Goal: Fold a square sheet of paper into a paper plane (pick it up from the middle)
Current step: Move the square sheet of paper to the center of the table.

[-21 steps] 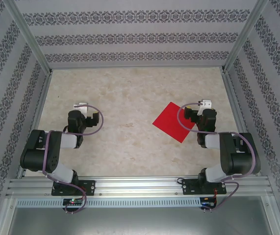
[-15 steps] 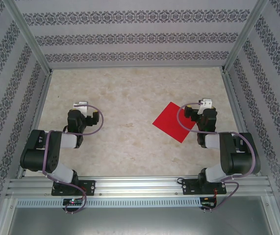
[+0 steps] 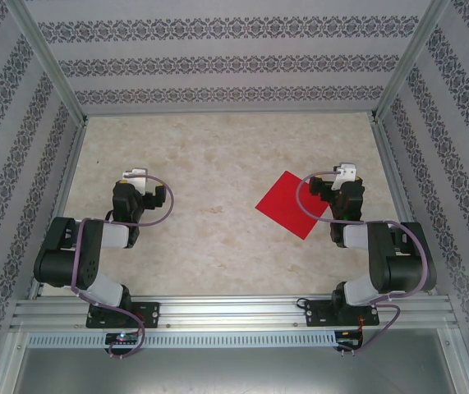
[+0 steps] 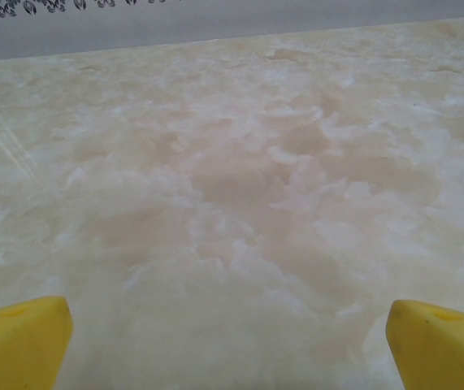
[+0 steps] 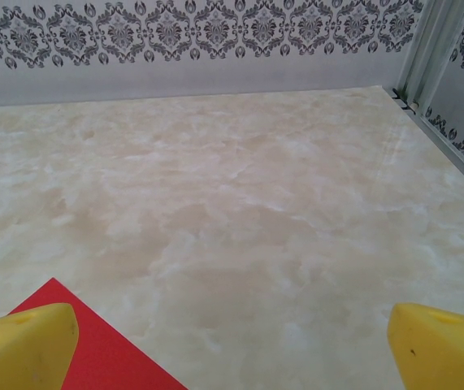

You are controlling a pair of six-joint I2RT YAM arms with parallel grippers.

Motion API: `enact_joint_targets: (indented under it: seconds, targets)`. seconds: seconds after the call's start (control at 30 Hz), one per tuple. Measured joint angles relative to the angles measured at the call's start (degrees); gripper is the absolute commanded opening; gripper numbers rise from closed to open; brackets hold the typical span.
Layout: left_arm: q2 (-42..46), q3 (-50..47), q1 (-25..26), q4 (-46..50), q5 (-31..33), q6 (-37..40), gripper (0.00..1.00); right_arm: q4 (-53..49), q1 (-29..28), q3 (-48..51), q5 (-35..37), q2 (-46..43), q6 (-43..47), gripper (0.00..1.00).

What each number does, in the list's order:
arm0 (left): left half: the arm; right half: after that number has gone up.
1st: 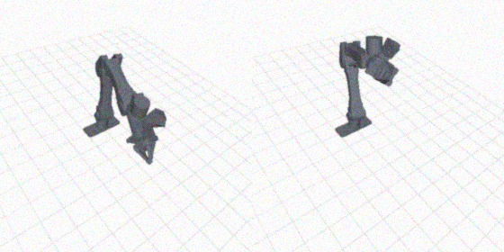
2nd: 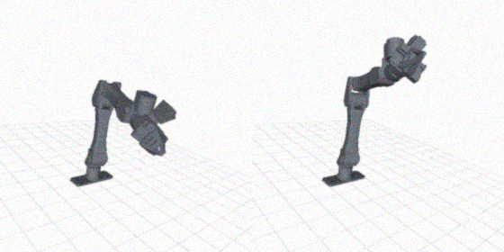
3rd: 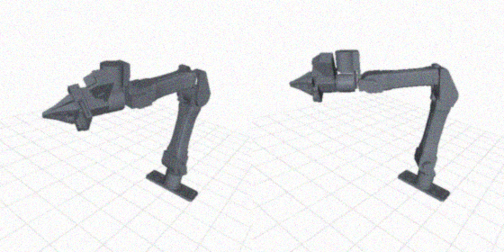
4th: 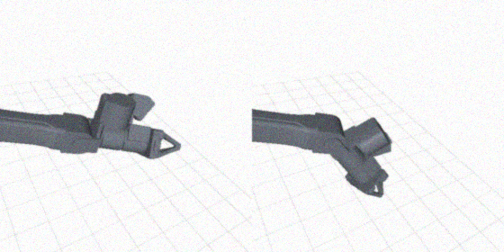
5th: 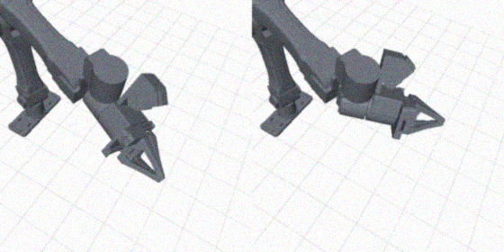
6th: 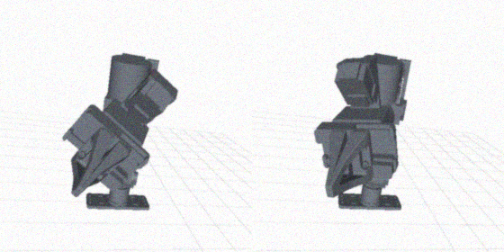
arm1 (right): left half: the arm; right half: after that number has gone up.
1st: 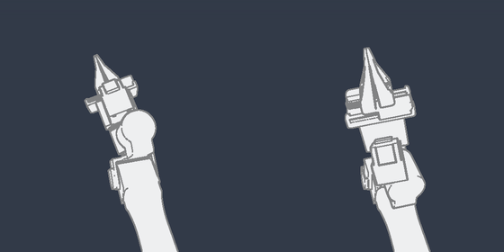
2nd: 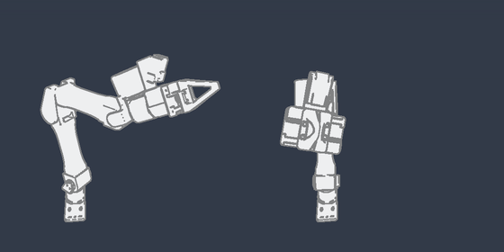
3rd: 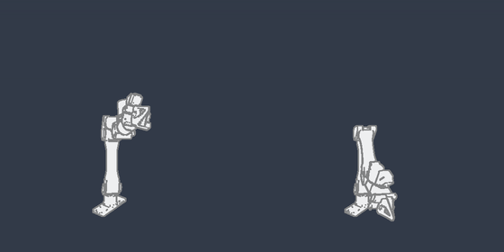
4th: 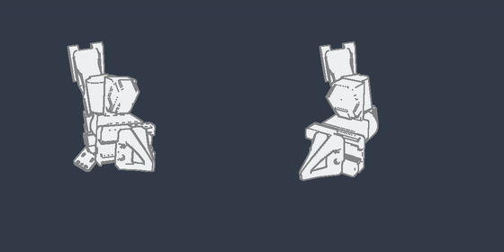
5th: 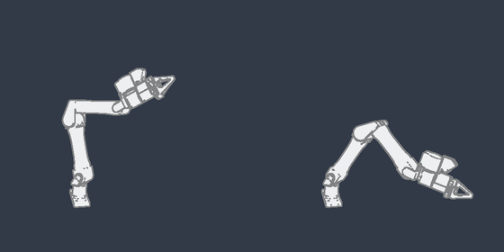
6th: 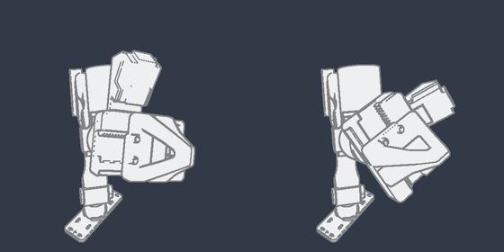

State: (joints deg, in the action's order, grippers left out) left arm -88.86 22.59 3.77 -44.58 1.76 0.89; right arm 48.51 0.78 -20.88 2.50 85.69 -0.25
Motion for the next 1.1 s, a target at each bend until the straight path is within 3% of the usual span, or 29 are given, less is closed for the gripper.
enact_joint_targets:
  seconds: [0.53,0.63,0.87,0.97,1.1]
  targets:
    - [0.0,0.0,0.0,0.0,-0.1,0.2,1.0,0.0,0.0,0.0,0.0,0.1,0.0,0.98]
    - [0.0,0.0,0.0,0.0,-1.4,0.5,1.0,0.5,0.1,0.0,-2.6,-0.1,1.2,0.98]
    - [5.1,0.0,0.0,2.3,-2.1,0.6,1.0,0.8,-2.1,3.2,-2.1,-6.0,3.3,0.98]
    - [9.6,0.2,0.0,4.4,-1.5,0.0,1.0,-9.9,-4.0,0.7,0.8,-12.4,1.8,0.98]
    - [15.4,1.6,-0.4,10.1,0.1,-2.4,1.0,-32.3,-4.1,-12.9,5.1,-17.7,-6.1,0.98]
